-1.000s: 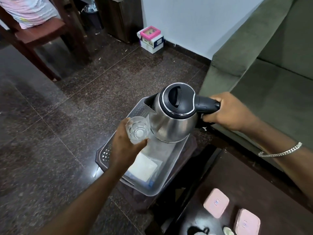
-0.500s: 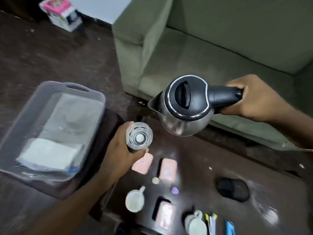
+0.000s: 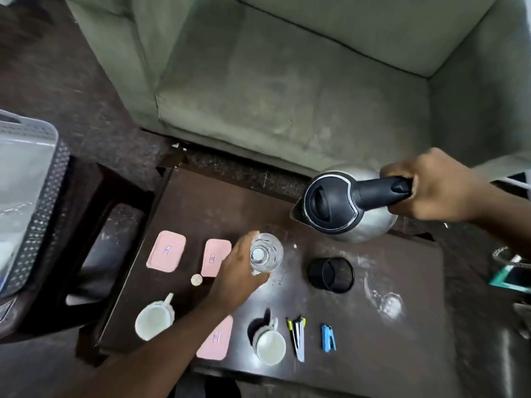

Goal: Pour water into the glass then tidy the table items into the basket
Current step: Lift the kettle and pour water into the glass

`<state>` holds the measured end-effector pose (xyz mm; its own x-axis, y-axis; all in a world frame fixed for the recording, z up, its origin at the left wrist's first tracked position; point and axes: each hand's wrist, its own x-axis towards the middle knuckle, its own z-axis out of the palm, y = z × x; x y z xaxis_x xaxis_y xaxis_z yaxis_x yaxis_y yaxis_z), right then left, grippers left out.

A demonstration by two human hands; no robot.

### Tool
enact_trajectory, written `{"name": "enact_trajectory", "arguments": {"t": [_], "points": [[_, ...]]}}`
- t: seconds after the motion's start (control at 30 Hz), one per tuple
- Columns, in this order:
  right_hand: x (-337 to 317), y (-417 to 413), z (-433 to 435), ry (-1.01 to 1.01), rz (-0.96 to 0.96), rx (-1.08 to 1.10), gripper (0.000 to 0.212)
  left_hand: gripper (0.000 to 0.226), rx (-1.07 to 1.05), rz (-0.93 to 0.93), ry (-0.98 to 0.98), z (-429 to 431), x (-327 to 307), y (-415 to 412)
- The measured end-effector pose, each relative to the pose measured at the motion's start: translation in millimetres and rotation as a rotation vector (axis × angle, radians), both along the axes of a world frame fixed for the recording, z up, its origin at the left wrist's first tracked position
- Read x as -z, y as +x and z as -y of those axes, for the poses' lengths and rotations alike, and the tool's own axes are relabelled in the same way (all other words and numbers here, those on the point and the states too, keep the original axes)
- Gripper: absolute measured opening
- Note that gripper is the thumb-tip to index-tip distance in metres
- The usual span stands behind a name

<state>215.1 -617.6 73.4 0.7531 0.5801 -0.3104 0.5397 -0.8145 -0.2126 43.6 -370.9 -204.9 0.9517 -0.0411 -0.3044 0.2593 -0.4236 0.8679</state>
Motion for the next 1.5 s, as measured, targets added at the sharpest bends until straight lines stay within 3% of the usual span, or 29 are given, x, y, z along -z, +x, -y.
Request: {"name": "enact_trajectory", "arguments": {"t": [0.6, 1.03, 1.5], "points": [[33.3, -27.8, 0.2, -0.241, 0.147, -0.221, 0.02, 0.09, 0.082, 0.018, 0.104, 19.5, 38.3, 6.3], [-2.6, -32.9, 0.7, -0.335, 0.253, -0.292, 0.015, 0.091, 0.071, 0.001, 0.104, 12.3, 33.0, 9.2], [-40.6, -40.1, 18.4, -0.377, 0.303, -0.249, 0.027, 0.087, 0.05, 0.006, 0.106, 15.4, 28.8, 7.5]]}}
